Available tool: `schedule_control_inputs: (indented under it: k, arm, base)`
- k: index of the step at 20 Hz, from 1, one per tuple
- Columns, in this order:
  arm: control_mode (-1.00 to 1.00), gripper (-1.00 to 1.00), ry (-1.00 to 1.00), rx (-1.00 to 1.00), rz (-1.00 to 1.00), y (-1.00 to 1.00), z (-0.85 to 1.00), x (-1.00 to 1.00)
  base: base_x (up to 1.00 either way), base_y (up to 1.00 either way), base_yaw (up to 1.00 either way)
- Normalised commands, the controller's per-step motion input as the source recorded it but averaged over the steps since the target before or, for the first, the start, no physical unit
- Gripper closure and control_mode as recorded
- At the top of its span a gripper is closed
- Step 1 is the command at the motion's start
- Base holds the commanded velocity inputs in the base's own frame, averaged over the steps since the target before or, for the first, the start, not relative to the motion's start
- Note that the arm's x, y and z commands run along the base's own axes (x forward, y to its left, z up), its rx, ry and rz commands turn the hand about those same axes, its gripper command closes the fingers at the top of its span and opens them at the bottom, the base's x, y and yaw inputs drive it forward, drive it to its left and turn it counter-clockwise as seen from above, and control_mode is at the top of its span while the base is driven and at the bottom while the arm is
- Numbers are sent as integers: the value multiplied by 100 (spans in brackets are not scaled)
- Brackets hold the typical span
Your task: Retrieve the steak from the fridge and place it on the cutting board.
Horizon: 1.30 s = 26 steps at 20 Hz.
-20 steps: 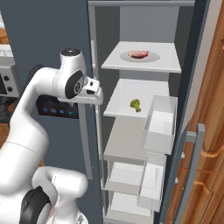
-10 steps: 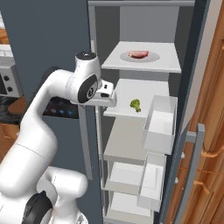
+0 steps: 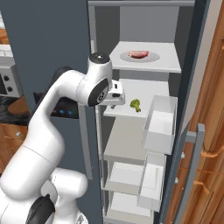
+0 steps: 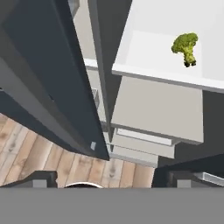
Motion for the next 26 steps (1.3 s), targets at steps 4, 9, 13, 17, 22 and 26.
schedule_control_inputs:
  k: [4, 9, 13, 17, 22, 26]
  arm:
    - [-100, -100, -12, -2, 31, -18, 14, 0]
    - [-100, -100, -4, -11, 28, -12, 14, 0]
    - [-100, -100, -1, -13, 14, -14, 24, 1]
    - [-100, -100, 0, -5, 4, -9, 39, 6]
    - [-100, -100, -2, 1, 0, -4, 45, 1]
    - [-100, -100, -15, 8, 0, -4, 31, 0]
  base:
    - [0, 0, 0]
    - [0, 0, 0]
    - [0, 0, 0]
    - [0, 0, 0]
    - [0, 0, 0]
    - [0, 0, 0]
